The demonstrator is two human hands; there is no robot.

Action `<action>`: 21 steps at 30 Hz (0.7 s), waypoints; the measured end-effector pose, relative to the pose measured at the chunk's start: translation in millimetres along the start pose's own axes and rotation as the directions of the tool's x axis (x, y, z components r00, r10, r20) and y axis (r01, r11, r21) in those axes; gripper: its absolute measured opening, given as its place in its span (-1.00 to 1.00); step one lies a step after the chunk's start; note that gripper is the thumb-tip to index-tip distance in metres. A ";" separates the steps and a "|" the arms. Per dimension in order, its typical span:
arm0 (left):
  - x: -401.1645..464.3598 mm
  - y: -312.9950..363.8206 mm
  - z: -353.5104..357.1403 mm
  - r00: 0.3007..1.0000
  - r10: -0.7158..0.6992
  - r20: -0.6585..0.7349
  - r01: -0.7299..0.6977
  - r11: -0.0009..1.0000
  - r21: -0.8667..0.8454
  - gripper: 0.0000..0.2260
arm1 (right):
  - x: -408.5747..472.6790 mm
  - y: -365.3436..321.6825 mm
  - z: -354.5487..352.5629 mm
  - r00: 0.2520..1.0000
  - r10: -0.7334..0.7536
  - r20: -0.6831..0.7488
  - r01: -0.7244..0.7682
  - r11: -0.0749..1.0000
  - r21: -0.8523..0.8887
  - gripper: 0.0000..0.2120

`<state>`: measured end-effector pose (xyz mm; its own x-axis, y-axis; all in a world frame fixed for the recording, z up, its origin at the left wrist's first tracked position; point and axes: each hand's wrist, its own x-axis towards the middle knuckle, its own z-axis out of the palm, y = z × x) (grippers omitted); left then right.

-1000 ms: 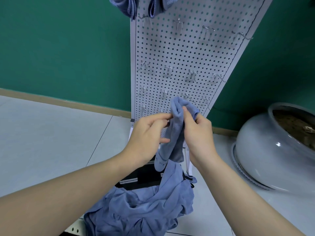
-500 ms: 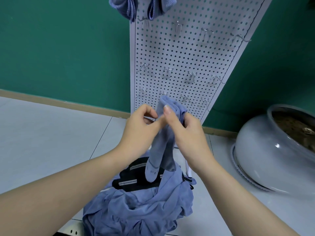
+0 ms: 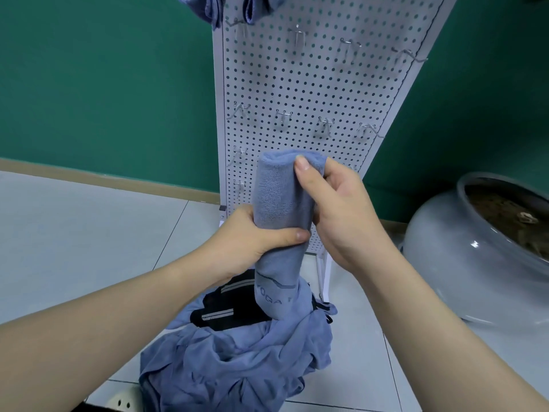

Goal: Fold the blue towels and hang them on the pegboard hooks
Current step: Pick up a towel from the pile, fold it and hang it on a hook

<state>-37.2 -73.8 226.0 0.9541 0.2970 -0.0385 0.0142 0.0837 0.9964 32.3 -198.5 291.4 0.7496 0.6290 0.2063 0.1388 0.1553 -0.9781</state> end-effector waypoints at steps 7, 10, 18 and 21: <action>-5.1 -14.3 11.9 0.994 -0.103 0.022 0.100 0.990 0.101 -0.75 | 8.9 -30.0 -17.2 0.998 -0.033 -0.057 0.045 0.976 0.213 -0.69; -5.1 -24.3 8.5 0.988 -0.137 0.070 0.119 0.970 0.214 -0.82 | 14.7 -37.7 -31.9 0.987 -0.028 -0.158 0.078 0.944 0.320 -0.73; -3.5 -19.3 -14.2 0.944 -0.219 0.246 0.082 0.880 0.468 -0.88 | 23.9 -13.9 -61.9 0.895 -0.016 -0.446 -0.029 0.995 -0.093 -0.58; -1.1 -13.1 -21.2 0.926 -0.247 0.284 0.097 0.885 0.455 -0.81 | 19.2 -11.2 -61.2 0.883 0.092 -0.460 -0.095 0.995 0.016 -0.57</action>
<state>-44.8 -55.1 211.4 0.9654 -0.0157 -0.2604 0.2409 -0.3301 0.9127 84.7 -234.8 304.6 0.9723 0.2197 0.0792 0.0566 0.1074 -0.9926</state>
